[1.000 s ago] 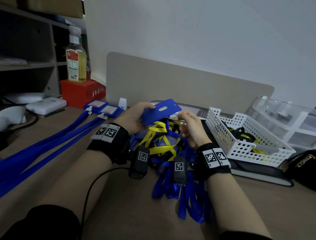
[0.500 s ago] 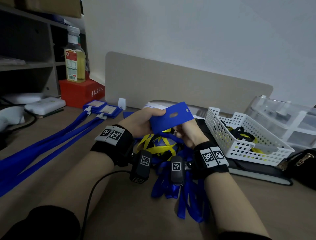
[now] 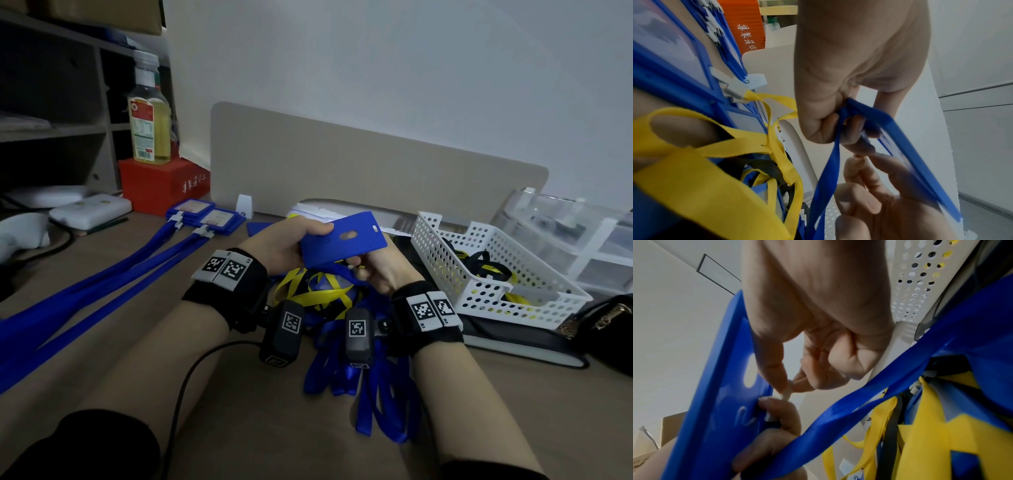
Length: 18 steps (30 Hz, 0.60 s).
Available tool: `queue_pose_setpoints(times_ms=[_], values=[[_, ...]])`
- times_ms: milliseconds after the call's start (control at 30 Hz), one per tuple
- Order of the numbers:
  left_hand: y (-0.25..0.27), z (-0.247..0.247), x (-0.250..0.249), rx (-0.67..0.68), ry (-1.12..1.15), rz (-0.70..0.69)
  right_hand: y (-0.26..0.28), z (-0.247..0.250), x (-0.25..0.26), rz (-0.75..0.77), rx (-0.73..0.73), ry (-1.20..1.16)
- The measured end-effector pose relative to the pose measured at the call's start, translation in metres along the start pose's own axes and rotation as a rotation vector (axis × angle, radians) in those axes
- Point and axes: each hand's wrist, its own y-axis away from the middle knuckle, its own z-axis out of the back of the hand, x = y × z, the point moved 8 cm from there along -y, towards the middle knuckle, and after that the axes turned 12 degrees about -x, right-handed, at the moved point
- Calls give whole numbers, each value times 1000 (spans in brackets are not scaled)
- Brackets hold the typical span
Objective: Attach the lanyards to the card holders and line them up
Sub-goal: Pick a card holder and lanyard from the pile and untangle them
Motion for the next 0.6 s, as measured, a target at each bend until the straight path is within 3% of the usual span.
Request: queue_pose_setpoints(times_ms=[333, 600], values=[[-3, 2, 1, -30, 14, -3, -5, 5, -8, -19, -25, 87], [-3, 1, 2, -3, 35, 12, -1, 7, -1, -16, -127, -13]])
